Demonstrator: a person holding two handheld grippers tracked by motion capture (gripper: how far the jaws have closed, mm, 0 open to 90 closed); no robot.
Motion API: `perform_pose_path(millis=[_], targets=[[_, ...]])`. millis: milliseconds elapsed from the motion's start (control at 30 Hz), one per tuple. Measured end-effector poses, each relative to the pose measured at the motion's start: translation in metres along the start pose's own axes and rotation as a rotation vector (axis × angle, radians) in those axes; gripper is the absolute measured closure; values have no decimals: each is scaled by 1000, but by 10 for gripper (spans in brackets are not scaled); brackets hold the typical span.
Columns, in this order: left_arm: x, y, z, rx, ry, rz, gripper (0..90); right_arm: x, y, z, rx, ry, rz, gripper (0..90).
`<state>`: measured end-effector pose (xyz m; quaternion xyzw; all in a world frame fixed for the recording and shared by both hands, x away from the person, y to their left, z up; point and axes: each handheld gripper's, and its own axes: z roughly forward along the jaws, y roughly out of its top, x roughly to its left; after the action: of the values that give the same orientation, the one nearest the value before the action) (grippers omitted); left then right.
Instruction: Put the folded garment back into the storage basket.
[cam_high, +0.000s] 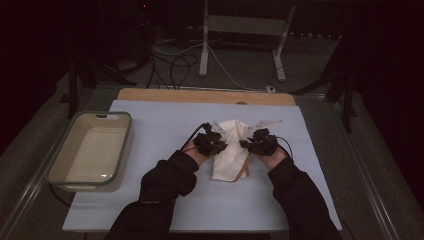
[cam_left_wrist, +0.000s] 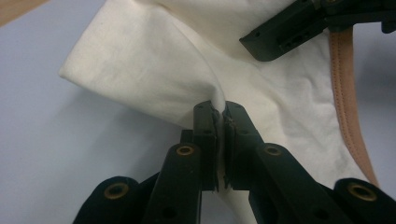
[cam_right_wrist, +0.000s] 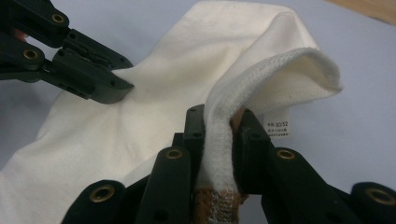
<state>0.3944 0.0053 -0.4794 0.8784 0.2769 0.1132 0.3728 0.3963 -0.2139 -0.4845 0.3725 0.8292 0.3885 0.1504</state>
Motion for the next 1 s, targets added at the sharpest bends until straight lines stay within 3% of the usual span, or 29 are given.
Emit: perform_pose_path(millis=[333,1000], targets=[[-1,7,-17,-2,5,28,865,6,11,-9,-14,4,-8,777],[4,13,-48,-6,28,33,865,21,33,-19,-36,18,-45,777]])
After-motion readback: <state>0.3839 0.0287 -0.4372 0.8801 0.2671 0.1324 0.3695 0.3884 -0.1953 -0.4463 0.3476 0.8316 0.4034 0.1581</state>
